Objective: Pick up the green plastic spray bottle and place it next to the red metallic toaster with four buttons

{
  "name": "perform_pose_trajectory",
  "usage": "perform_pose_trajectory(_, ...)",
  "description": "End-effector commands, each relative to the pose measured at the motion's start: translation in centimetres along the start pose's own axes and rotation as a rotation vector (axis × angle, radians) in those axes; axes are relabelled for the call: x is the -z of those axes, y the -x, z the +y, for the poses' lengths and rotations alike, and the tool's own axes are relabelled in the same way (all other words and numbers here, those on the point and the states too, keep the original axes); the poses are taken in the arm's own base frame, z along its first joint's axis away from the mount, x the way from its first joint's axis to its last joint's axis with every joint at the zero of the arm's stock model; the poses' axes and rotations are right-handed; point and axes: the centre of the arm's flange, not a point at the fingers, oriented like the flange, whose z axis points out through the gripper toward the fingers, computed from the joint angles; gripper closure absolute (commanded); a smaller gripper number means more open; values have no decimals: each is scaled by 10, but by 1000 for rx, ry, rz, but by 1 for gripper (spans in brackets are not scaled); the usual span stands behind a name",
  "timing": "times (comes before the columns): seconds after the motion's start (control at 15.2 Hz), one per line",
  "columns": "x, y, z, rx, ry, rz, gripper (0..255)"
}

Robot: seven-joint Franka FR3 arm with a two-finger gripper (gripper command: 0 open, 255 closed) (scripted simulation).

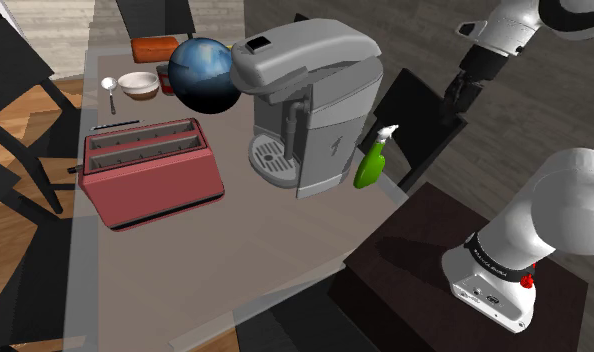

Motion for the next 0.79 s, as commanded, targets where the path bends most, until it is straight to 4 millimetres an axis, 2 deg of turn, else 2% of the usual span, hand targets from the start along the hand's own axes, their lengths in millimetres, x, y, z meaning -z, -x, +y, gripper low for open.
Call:
perform_pose_trajectory(0.0,-24,5,21,124,-18,35,0)
perform_pose_trajectory(0.33,-79,7,67,408,-67,118,0)
perform_pose_trajectory(0.73,-148,-15,116,748,-126,217,0)
